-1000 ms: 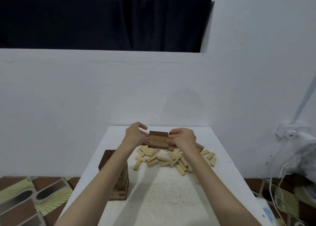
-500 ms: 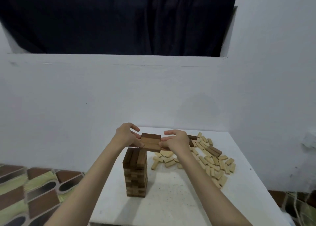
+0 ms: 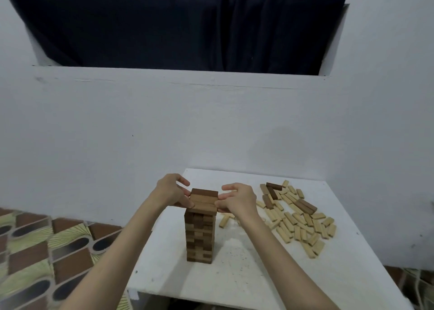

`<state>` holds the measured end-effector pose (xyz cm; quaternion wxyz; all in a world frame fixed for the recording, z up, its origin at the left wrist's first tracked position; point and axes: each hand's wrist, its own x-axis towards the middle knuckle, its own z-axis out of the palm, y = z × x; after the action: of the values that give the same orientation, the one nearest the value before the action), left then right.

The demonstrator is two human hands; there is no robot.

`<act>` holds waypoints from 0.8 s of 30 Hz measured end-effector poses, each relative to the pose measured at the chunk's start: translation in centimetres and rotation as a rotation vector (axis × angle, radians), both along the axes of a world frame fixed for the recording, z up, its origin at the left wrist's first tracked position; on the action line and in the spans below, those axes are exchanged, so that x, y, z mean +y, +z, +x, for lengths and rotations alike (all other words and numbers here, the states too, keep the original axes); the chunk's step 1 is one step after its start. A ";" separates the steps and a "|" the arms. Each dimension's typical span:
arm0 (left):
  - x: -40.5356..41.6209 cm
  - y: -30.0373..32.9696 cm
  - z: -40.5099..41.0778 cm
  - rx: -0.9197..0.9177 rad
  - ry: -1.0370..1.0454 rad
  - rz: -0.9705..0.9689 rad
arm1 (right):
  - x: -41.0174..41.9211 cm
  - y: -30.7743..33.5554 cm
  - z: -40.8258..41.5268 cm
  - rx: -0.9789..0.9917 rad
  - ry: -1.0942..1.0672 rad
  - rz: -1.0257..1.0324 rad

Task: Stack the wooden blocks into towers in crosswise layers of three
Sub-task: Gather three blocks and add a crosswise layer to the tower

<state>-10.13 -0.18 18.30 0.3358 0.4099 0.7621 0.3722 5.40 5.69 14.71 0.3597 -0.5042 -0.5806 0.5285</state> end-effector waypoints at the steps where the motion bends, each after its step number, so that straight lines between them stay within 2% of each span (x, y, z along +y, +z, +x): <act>1: -0.1 -0.1 0.0 -0.007 -0.001 0.000 | 0.0 0.0 -0.1 -0.002 -0.002 0.000; 24: 0.0 -1.2 -0.7 -0.041 -0.025 0.007 | -0.3 -0.9 -0.5 -0.031 0.011 0.021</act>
<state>-10.87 -0.17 17.05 0.3546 0.4130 0.7483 0.3791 4.91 5.40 13.86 0.3530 -0.5052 -0.5946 0.5164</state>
